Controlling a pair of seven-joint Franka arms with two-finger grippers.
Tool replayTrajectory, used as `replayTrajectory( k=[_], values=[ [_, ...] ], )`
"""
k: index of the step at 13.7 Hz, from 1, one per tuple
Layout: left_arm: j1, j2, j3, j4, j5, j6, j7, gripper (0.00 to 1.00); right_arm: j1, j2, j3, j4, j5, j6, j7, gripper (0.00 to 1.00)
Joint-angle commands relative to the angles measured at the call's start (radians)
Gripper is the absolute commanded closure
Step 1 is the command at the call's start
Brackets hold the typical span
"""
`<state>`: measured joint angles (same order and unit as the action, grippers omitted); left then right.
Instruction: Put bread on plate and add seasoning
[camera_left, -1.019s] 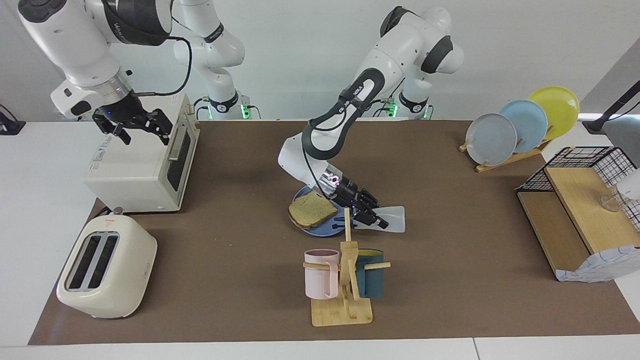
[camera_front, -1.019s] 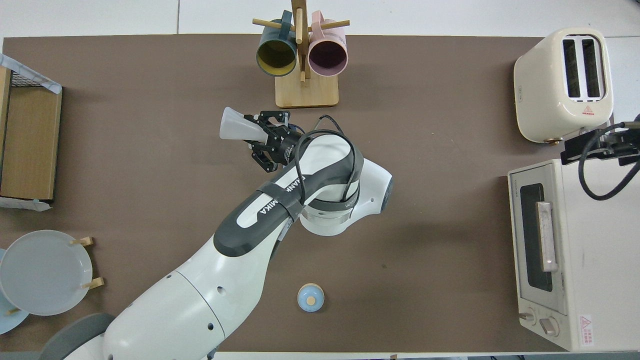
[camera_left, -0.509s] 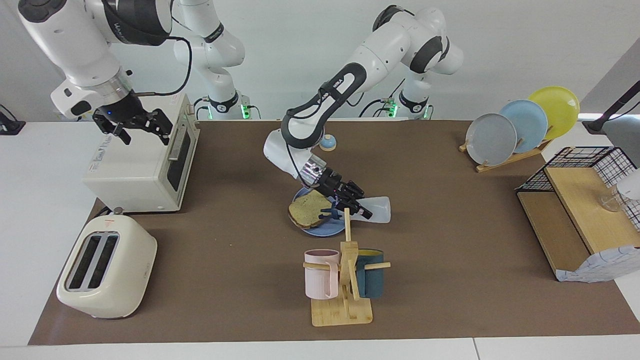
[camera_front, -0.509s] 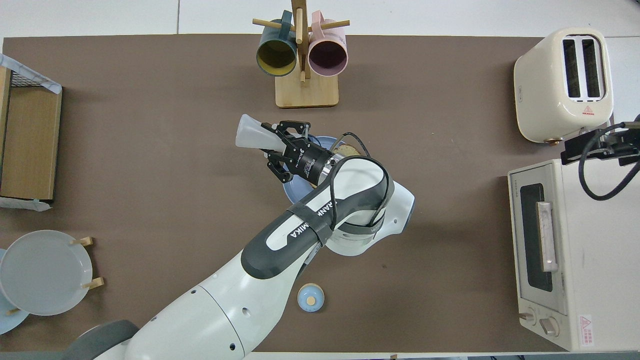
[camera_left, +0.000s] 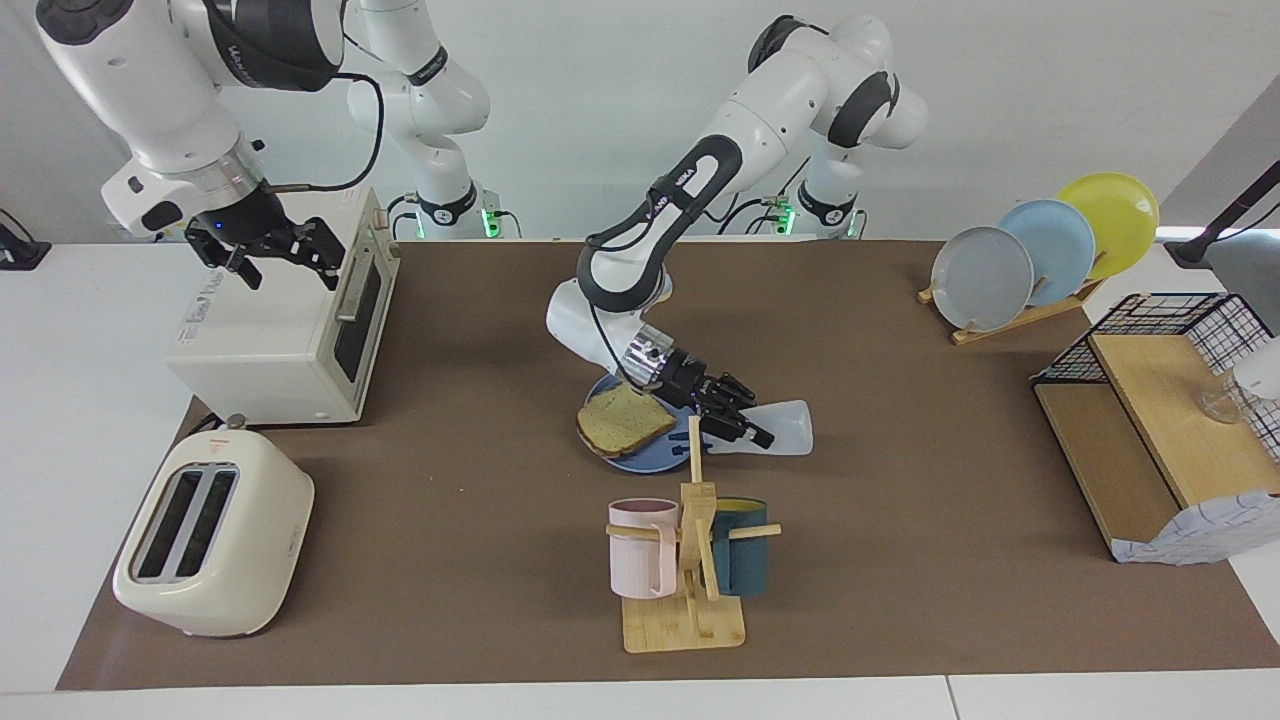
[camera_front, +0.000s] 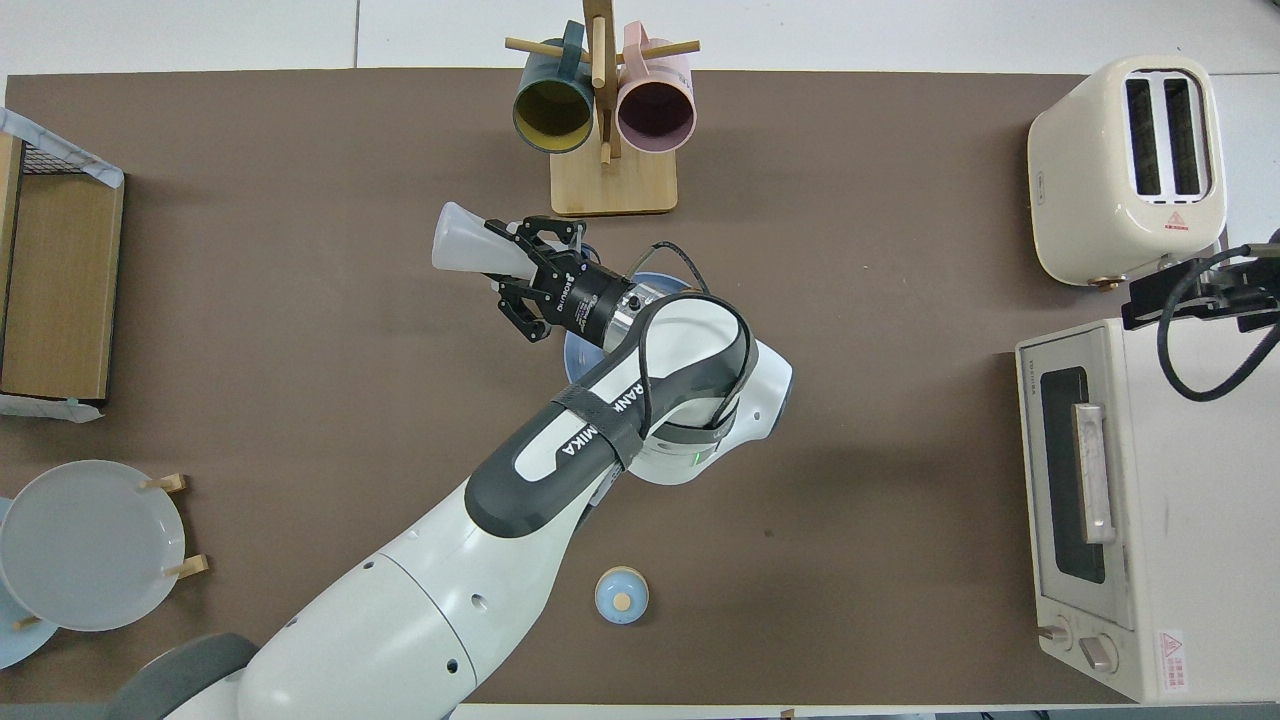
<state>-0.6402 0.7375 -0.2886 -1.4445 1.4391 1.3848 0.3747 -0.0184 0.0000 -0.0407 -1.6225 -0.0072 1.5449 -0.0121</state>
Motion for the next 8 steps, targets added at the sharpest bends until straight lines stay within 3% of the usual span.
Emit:
replayTrajectory(
  k=[1, 5, 8],
  values=[
    [-0.053, -0.007, 0.006, -0.007, 0.001, -0.018, -0.002, 1.00, -0.008, -0.014, 0.005, -0.014, -0.002, 0.009, -0.019, 0.00],
    [-0.113, -0.012, 0.006, -0.004, -0.045, -0.038, -0.002, 1.00, -0.008, -0.015, 0.005, -0.014, -0.002, 0.009, -0.019, 0.00],
    [-0.061, -0.010, 0.008, -0.005, -0.025, -0.007, -0.003, 1.00, -0.008, -0.015, 0.005, -0.014, -0.002, 0.009, -0.019, 0.00]
  ],
)
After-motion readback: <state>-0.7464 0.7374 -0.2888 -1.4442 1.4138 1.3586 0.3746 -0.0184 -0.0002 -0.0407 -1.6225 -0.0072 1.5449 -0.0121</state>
